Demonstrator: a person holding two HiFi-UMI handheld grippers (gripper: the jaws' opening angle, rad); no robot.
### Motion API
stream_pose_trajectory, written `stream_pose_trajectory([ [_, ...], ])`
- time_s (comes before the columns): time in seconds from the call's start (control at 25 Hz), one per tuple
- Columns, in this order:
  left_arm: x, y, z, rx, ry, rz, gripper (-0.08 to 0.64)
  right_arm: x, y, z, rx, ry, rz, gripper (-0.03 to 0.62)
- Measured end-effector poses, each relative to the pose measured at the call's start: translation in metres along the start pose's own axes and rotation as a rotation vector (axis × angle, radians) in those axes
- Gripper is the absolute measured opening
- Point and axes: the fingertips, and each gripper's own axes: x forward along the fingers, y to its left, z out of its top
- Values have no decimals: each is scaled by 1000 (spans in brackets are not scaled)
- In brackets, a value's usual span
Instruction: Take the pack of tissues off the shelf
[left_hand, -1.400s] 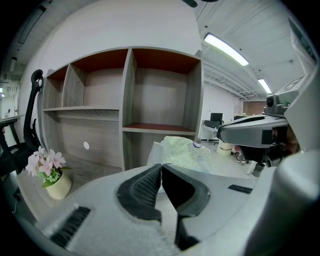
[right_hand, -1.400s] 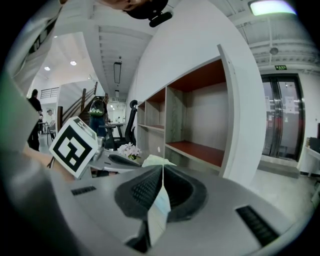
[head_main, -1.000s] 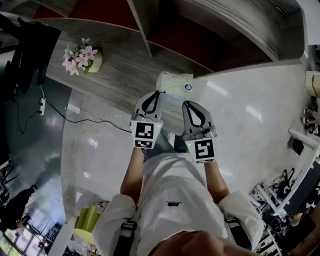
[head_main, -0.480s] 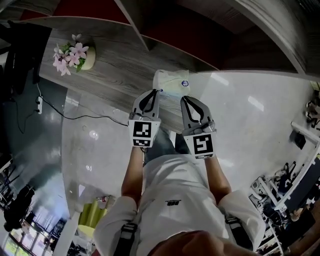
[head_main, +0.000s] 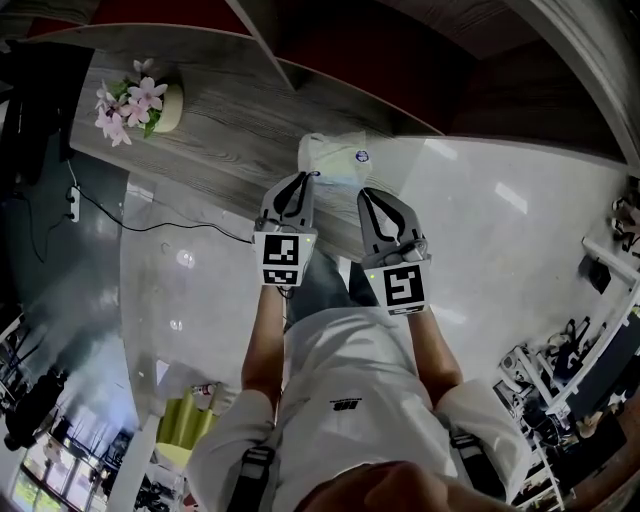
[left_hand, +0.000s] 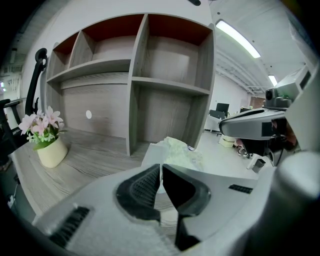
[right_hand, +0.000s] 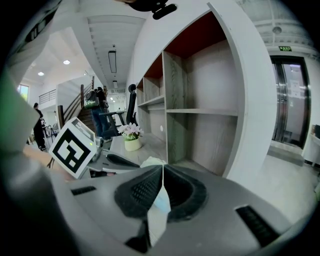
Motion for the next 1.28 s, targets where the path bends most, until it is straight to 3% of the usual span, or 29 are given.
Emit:
stream_pose_trajectory([
  [0.68,-14,7,-27,-40,29,35,35,-2,16,-9,7,1,19,28],
  [1.28,-41,11,-17,-37,-17,56,35,-2,36,-4,-24,-14,42,25],
])
